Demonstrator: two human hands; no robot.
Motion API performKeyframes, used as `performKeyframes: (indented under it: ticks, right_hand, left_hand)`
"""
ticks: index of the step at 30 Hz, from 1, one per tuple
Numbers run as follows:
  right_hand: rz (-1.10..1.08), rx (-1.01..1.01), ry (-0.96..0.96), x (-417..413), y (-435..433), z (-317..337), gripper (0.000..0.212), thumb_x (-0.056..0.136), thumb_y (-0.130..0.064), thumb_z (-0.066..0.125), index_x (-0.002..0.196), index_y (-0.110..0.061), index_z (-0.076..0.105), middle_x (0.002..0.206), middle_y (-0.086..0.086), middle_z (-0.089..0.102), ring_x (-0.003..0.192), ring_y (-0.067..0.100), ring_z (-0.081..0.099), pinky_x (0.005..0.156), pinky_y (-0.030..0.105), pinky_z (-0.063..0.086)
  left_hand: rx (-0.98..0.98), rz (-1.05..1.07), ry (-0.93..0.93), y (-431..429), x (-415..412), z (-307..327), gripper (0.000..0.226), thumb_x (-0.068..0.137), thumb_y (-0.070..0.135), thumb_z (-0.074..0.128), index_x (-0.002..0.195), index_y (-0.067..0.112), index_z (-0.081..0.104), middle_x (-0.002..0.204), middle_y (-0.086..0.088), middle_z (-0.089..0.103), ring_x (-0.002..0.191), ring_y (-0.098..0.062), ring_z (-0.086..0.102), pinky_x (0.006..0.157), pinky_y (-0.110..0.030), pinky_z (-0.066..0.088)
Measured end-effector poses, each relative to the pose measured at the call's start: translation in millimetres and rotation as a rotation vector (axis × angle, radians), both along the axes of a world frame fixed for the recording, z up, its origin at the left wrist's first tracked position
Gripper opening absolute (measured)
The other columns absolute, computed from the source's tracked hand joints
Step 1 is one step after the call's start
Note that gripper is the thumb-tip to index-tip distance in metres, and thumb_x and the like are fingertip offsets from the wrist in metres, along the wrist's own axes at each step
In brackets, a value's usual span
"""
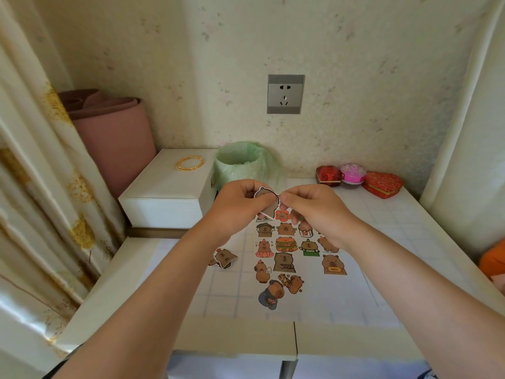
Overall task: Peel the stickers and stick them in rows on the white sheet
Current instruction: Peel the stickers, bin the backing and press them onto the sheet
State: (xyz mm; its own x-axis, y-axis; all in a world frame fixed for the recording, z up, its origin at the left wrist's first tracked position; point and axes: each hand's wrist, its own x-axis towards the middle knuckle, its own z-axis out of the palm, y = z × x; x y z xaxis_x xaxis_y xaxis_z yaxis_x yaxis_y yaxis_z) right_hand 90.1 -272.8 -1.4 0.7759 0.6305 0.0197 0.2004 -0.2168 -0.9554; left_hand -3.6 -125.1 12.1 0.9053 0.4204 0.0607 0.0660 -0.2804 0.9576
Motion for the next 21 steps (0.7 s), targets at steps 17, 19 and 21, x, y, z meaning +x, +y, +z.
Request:
performKeyframes:
  ticks: [17, 19, 21]
  right_hand:
    - [-0.033, -0.05, -0.363, -7.9, -2.5, -0.4, 0.019, 0.091, -0.015, 0.065, 0.078, -0.022, 0.078, 0.06, -0.014, 0.069, 0.043, 0.0, 0.051, 0.046, 0.013, 0.038]
    - [-0.05, -0.003, -0.246, -7.4, -2.0, 2.5, 0.017, 0.094, -0.016, 0.065, 0.084, -0.015, 0.079, 0.051, -0.014, 0.064, 0.042, -0.001, 0.049, 0.047, 0.011, 0.039]
    - [-0.043, 0.021, -0.181, -6.9, -1.7, 5.0, 0.018, 0.096, -0.017, 0.064, 0.084, -0.013, 0.078, 0.054, -0.006, 0.065, 0.044, 0.003, 0.05, 0.049, 0.012, 0.041]
  left_hand:
    - [0.026, -0.002, -0.001, -2.2, -0.4, -0.1, 0.005, 0.086, 0.007, 0.07, 0.088, 0.007, 0.075, 0.065, 0.002, 0.068, 0.05, -0.002, 0.058, 0.05, -0.011, 0.043]
    - [0.004, 0.008, -0.003, 0.9, -0.7, 1.0, 0.005, 0.087, 0.008, 0.07, 0.087, 0.01, 0.075, 0.065, 0.002, 0.068, 0.052, -0.004, 0.058, 0.051, -0.013, 0.044]
    - [-0.012, 0.007, -0.001, 2.9, -0.8, 1.6, 0.005, 0.087, 0.01, 0.07, 0.086, 0.013, 0.075, 0.066, 0.002, 0.067, 0.053, -0.005, 0.058, 0.052, -0.014, 0.045]
